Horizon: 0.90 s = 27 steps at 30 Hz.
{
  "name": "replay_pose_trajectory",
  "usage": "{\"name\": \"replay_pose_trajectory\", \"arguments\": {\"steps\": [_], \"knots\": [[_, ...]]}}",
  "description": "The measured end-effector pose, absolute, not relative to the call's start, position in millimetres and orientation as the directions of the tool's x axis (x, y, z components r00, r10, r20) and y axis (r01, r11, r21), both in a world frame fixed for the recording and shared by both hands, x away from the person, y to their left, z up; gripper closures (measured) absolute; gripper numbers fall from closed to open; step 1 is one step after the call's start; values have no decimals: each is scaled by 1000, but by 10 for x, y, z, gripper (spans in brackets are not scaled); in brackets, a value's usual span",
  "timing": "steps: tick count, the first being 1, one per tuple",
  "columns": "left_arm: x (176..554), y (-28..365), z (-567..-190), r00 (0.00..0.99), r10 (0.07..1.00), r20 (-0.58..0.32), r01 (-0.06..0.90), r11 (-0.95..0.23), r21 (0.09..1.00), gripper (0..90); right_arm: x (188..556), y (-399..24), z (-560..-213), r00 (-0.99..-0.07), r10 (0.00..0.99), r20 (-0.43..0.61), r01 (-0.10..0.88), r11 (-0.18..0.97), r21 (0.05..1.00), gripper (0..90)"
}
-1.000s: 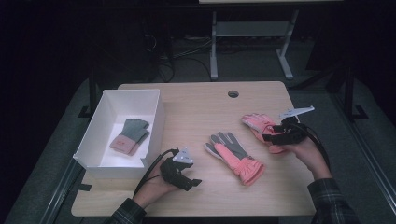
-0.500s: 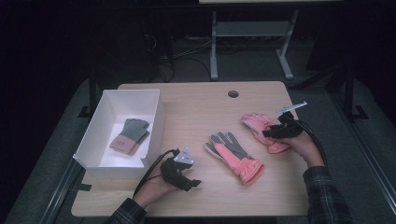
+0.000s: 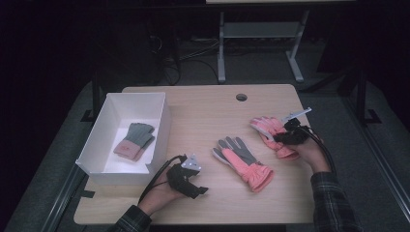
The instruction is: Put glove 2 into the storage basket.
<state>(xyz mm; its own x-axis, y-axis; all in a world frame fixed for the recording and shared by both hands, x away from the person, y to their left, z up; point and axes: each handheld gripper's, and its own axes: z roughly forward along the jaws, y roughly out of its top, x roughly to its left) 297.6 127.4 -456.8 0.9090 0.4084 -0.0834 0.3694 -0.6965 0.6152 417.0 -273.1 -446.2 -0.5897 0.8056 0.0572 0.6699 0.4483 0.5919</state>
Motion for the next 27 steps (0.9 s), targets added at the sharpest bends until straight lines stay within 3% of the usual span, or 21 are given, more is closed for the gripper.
{"name": "replay_pose_trajectory", "arguments": {"steps": [17,27], "knots": [[2999,1293,-4558,905,418,-79,374,-692,618,264,3973,-2872,-4165,-568,817,101,674,391,627,858],[2994,1302,-4549,901,427,-80,380,-683,624,264,3741,-2729,-3888,-596,791,137,651,376,659,857]]}}
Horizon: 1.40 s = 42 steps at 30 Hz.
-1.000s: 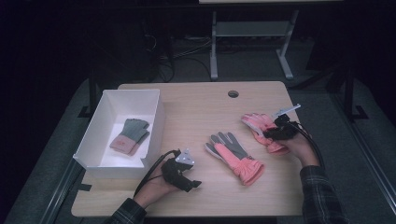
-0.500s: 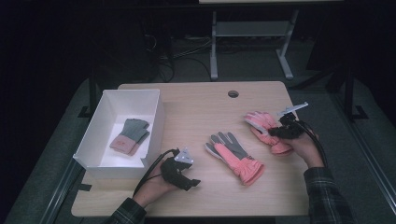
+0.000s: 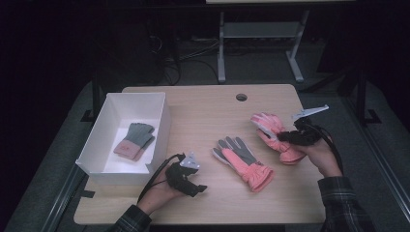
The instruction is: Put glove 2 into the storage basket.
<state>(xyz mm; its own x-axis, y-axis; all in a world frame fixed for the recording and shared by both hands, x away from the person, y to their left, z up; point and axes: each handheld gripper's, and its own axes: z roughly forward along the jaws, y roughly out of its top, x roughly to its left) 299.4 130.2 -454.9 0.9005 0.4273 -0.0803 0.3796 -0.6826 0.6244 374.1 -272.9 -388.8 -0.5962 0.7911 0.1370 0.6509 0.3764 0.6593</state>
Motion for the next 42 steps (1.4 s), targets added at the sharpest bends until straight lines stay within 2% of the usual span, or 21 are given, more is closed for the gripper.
{"name": "replay_pose_trajectory", "arguments": {"steps": [5,20,30,42], "knots": [[2986,1286,-4551,902,424,-82,378,-684,624,264,3617,-2545,-3733,-620,768,161,639,375,672,857],[2988,1294,-4542,899,430,-81,381,-678,629,264,3366,-2093,-3599,-679,714,170,611,421,670,856],[2994,1295,-4549,899,431,-80,380,-678,629,264,3326,-1810,-3650,-696,697,174,618,457,640,855],[2994,1292,-4556,902,424,-76,375,-685,624,263,3390,-1578,-3904,-701,692,172,642,507,575,853]]}}
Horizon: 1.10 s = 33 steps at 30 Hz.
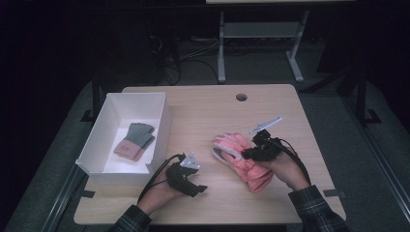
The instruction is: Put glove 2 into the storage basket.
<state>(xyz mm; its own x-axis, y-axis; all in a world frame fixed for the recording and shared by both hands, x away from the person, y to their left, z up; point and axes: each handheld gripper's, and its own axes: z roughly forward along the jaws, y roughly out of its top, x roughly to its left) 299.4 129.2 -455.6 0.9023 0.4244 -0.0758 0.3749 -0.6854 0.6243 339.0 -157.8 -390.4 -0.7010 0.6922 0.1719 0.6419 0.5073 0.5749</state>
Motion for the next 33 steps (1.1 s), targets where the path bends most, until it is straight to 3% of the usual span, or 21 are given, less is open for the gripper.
{"name": "replay_pose_trajectory", "arguments": {"steps": [10,15,18,22,23,25,26,27,28,29,30,33], "knots": [[2979,1274,-4556,903,421,-82,377,-687,622,268,3400,-1471,-4053,-704,697,134,642,545,539,837],[2991,1283,-4549,901,426,-81,379,-684,623,269,3389,-1550,-3970,-714,676,184,632,508,585,668],[2998,1292,-4543,902,425,-81,378,-684,625,292,3377,-1581,-3917,-712,677,186,627,493,603,635],[2996,1313,-4518,900,426,-95,386,-674,630,457,3362,-1680,-3797,-713,679,177,601,460,653,617],[2993,1318,-4503,900,426,-97,385,-668,636,457,3357,-1705,-3777,-713,678,177,595,453,664,639],[2992,1328,-4477,899,426,-97,384,-664,641,618,3348,-1841,-3721,-711,681,172,580,430,692,762],[2990,1329,-4462,898,427,-109,391,-657,645,618,3348,-1841,-3721,-711,681,172,580,430,692,762],[2987,1329,-4434,896,429,-114,395,-653,646,759,3347,-1957,-3705,-705,692,151,567,424,706,892],[2987,1329,-4434,896,429,-114,395,-653,646,802,3347,-1957,-3705,-705,692,151,567,424,706,892],[2986,1323,-4414,896,429,-113,395,-655,645,802,3350,-1999,-3712,-704,696,140,561,424,711,900],[2980,1312,-4409,893,433,-120,401,-646,649,881,3352,-2091,-3738,-701,701,127,554,425,716,900],[2988,1272,-4395,899,425,-108,391,-663,639,897,3357,-2269,-3832,-681,724,110,559,417,716,900]]}}
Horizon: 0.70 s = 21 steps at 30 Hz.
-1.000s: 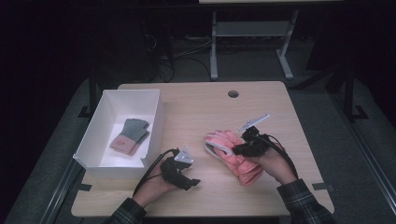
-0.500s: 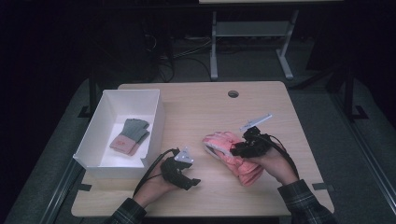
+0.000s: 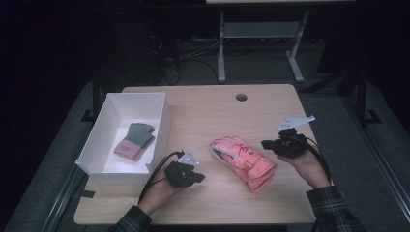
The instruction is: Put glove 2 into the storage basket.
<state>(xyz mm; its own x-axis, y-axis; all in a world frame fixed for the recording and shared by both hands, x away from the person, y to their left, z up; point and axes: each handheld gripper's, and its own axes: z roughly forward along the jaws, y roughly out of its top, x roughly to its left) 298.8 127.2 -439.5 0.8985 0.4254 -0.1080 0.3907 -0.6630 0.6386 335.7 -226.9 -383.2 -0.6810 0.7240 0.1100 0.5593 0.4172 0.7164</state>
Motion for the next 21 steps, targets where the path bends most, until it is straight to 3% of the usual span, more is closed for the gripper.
{"name": "replay_pose_trajectory", "arguments": {"steps": [8,21], "knots": [[3066,1095,-4380,899,421,-121,394,-658,642,897,3287,-2687,-4224,-644,752,141,605,387,696,900],[3305,739,-4408,912,392,-118,369,-663,652,897,3297,-2548,-4443,-705,696,136,596,478,646,900]]}}
